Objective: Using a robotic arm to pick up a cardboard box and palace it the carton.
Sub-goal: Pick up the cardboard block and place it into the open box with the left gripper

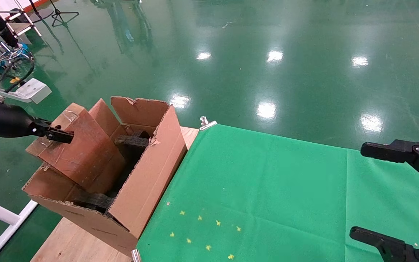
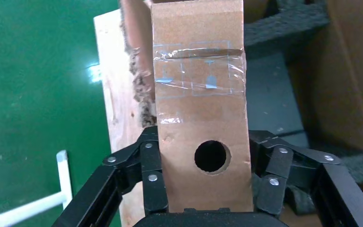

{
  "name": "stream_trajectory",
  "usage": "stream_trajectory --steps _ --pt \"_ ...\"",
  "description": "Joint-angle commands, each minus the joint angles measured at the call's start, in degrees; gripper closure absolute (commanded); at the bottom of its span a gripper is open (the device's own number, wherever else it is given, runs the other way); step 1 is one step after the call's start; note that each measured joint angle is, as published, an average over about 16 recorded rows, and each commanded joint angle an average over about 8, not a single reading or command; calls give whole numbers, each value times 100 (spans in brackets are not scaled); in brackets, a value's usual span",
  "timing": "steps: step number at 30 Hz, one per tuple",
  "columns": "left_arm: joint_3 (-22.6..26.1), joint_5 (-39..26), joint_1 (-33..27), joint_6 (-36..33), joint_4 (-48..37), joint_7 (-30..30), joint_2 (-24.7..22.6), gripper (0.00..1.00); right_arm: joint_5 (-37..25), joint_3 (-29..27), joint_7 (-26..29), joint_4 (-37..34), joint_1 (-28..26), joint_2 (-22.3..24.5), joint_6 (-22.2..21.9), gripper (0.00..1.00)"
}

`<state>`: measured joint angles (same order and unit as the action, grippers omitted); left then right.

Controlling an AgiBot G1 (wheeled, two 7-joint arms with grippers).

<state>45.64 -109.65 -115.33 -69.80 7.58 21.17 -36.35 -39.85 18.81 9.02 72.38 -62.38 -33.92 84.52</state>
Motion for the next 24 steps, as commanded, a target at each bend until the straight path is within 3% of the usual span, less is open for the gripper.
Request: stream_trajectory --steps 1,14,24 --pt "6 -16 33 166 -184 9 -82 100 0 0 0 0 0 0 0 0" --pt "-143 190 632 1321 -814 537 -559 100 1 2 -1 0 0 1 -1 0" --pt "-70 81 1171 1612 -918 638 -802 100 2 3 -1 0 -1 1 -1 0"
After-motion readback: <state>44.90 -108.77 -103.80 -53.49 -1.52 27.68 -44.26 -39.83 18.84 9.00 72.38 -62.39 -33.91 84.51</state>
